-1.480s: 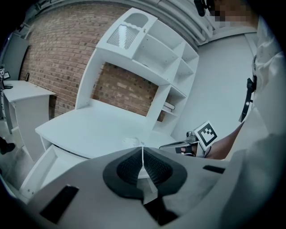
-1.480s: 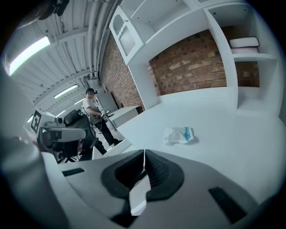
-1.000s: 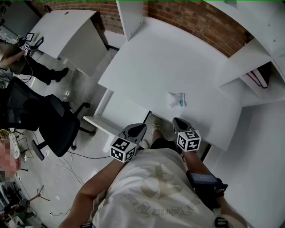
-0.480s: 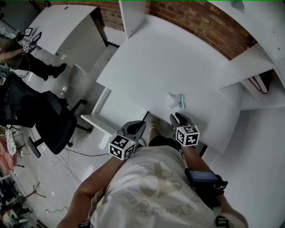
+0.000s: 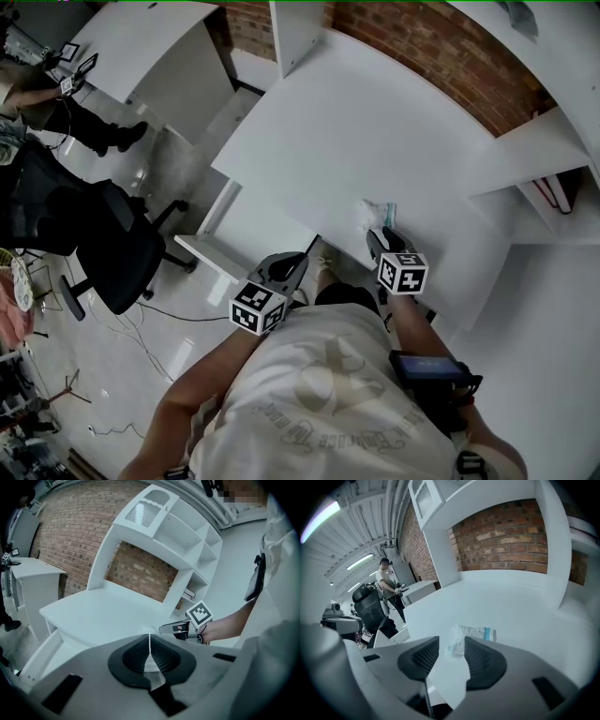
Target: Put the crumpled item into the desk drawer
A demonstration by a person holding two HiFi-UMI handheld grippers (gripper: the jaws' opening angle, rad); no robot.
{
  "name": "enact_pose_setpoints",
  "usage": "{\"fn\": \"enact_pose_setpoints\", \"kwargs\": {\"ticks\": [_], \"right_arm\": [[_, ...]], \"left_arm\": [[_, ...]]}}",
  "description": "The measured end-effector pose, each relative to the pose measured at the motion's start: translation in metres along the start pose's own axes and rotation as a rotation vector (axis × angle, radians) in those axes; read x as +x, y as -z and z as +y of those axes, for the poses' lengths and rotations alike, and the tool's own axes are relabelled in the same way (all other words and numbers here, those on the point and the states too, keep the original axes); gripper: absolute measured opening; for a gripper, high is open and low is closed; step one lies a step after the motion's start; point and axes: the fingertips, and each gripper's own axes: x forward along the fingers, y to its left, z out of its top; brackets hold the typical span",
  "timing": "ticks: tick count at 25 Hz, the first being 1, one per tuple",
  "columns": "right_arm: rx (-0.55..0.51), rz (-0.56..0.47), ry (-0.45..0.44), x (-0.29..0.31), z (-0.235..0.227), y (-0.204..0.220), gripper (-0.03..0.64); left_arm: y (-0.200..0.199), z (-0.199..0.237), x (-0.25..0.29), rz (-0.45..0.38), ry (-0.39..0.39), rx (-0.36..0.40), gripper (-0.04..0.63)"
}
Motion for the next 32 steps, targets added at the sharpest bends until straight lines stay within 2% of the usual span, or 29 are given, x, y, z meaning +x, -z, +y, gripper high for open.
{"fn": "enact_pose_setpoints", "kwargs": {"ticks": [6, 12, 19, 32], "right_arm": [[0.014, 0.009, 0.034, 0.01, -0.014, -0.011, 0.178], [0.05, 0.04, 0.055, 0.019, -0.026, -0.003, 0.205], [0.077, 0.069, 0.05, 0.034, -0.034, -0.002, 0.23], [0.071, 0.129, 0.082, 0.051, -0.04, 0.013, 0.245]], "left_arm": [[-0.004, 0.004, 0.003, -0.003, -0.008, -0.012, 0.028], [-0.007, 0.011, 0.007, -0.009, -0.024, -0.026, 0.028], [-0.01, 0.015, 0.011, -0.005, -0.04, -0.037, 0.026], [-0.008, 0.021, 0.003, -0.001, -0.064, -0.052, 0.027]]}}
